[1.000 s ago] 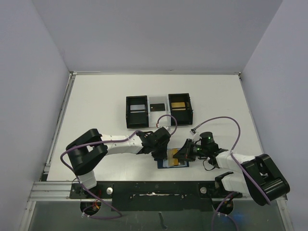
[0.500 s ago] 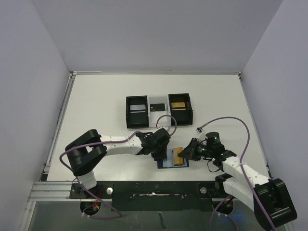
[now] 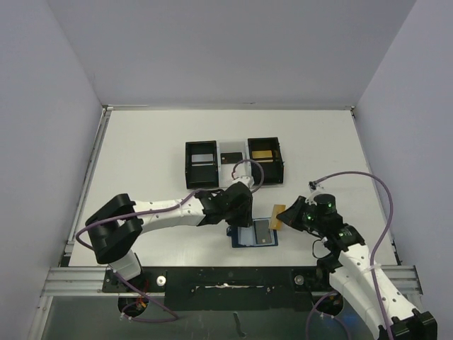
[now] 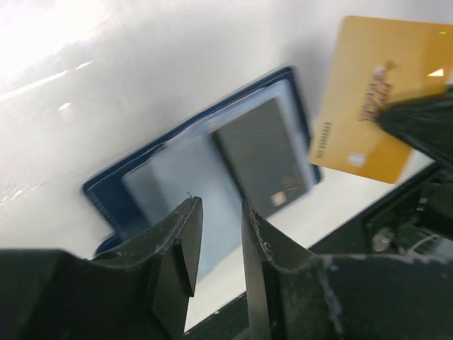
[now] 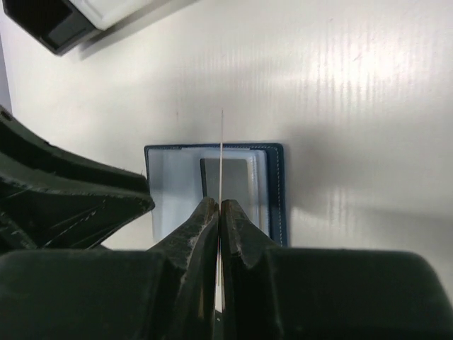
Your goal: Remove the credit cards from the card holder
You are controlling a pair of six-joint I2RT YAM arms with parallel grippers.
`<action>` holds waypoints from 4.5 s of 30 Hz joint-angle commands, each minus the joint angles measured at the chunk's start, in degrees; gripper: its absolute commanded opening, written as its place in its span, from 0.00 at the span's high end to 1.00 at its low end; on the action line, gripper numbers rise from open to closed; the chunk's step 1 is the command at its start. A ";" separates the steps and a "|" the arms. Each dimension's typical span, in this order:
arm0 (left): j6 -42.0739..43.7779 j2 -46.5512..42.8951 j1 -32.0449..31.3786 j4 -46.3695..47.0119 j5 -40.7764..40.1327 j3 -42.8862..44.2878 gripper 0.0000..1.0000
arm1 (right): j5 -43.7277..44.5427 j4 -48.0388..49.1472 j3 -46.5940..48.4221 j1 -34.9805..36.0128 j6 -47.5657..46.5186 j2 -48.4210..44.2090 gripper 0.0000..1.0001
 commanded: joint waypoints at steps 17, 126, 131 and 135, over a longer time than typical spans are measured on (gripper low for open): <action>-2.73 6.53 1.55 1.20 4.10 -1.99 0.86 | 11.61 -6.41 5.70 -0.33 0.06 -6.59 1.00; 13.76 -24.30 28.55 -5.17 9.84 -9.21 0.32 | 1.36 20.35 55.29 0.81 -95.13 68.99 0.51; 12.05 -24.00 28.55 -1.89 15.31 -8.75 0.32 | 2.13 26.96 49.99 0.81 -82.26 59.37 0.47; 9.04 -24.26 28.56 1.18 18.03 -9.27 0.29 | 6.83 35.55 39.37 0.85 -67.88 46.60 0.44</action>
